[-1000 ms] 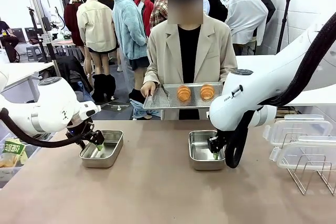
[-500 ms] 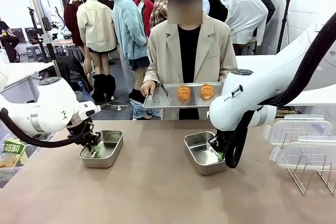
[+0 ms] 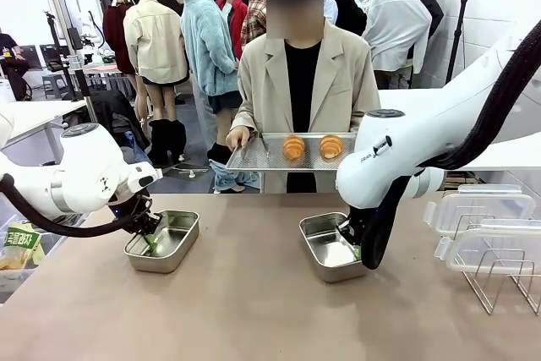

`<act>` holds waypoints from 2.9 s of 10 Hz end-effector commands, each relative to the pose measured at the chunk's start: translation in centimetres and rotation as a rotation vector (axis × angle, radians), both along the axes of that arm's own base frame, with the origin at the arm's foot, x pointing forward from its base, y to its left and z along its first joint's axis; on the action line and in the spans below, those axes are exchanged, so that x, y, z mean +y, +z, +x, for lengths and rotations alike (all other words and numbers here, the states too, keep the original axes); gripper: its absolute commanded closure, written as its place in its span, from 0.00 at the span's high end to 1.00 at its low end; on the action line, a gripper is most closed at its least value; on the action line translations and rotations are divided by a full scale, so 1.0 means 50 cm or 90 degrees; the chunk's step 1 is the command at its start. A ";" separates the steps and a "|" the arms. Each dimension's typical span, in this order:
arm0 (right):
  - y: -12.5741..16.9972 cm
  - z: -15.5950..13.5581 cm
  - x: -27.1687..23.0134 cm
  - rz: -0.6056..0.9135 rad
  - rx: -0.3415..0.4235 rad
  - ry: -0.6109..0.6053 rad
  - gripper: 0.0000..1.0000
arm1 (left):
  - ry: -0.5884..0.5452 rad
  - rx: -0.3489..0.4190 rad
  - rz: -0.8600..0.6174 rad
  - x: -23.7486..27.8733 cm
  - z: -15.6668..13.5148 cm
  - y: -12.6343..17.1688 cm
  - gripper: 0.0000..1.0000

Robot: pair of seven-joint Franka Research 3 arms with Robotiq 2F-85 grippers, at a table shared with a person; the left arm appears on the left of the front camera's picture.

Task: Place the bread in airtight containers.
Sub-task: Lift both Airtight Container, then once an object is inside an Airtight Container , place the container in the center of the table.

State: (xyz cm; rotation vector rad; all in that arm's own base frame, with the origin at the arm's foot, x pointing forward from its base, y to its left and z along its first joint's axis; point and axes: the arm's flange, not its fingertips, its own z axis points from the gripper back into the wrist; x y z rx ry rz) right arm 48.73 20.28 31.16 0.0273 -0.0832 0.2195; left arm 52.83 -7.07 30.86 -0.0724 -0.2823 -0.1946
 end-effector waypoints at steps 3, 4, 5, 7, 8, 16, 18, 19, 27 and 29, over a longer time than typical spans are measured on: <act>-0.010 -0.005 -0.002 0.032 -0.015 0.011 0.00 | -0.003 -0.002 0.003 -0.001 0.000 0.001 0.00; -0.010 -0.005 -0.002 0.032 -0.015 0.011 0.00 | -0.003 -0.002 0.003 -0.001 0.000 0.001 0.00; -0.010 -0.005 -0.002 0.032 -0.015 0.011 0.00 | -0.003 -0.002 0.003 -0.001 0.000 0.001 0.00; -0.010 -0.005 -0.002 0.032 -0.015 0.011 0.00 | -0.003 -0.002 0.003 -0.001 0.000 0.001 0.00; -0.010 -0.005 -0.002 0.032 -0.015 0.011 0.00 | -0.003 -0.002 0.003 -0.001 0.000 0.001 0.00; 0.245 -0.031 -0.073 0.070 -0.035 -0.182 0.00 | 0.015 -0.080 0.059 -0.115 -0.087 0.271 0.00; 0.266 -0.007 -0.064 0.054 -0.024 -0.230 0.00 | 0.034 -0.077 0.037 -0.132 -0.079 0.299 0.00; 0.257 0.007 -0.057 0.049 -0.012 -0.228 0.00 | 0.062 -0.063 0.028 -0.133 -0.066 0.297 0.00; 0.268 -0.030 -0.088 0.068 -0.038 -0.196 0.00 | 0.005 -0.085 0.047 -0.114 -0.093 0.290 0.00; 0.268 -0.030 -0.088 0.068 -0.038 -0.196 0.00 | 0.005 -0.085 0.047 -0.114 -0.093 0.290 0.00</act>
